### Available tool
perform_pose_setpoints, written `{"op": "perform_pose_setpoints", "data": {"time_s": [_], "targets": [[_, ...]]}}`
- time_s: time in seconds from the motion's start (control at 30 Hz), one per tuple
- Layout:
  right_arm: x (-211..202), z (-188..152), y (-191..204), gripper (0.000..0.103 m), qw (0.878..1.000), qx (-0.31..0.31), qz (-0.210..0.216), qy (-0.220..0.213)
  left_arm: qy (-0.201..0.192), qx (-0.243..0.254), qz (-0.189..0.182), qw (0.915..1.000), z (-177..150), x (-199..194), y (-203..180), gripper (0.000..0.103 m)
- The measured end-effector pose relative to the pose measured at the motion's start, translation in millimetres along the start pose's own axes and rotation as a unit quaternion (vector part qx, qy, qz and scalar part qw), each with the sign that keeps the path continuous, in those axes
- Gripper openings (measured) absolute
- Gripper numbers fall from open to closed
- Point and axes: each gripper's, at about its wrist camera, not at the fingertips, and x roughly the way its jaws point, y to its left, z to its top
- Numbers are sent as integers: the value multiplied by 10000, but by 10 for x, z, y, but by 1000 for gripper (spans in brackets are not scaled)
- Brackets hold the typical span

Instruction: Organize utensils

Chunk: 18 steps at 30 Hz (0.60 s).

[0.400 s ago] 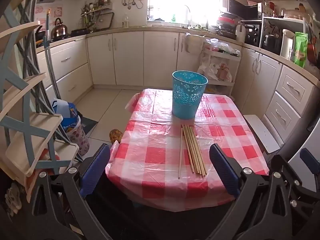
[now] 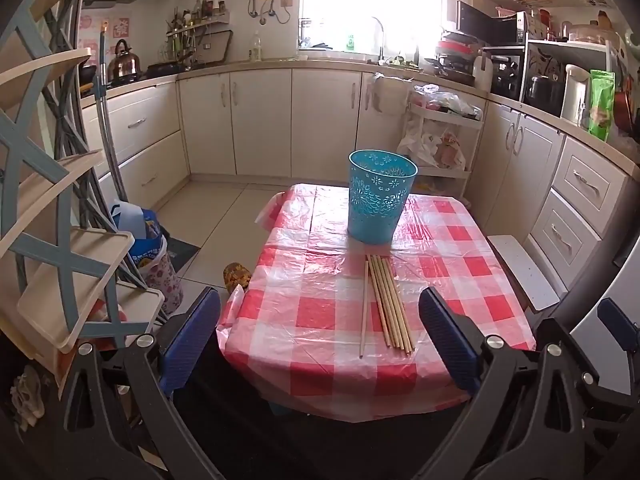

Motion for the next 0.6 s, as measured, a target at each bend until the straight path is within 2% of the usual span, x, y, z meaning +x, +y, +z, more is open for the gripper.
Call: {"op": "perform_pose_setpoints", "data": {"time_s": [0.6], "targets": [[-49,-10,31,96,9999,-14,76,-124,-44,-33,-70,10000,52,-49,44,95]]}}
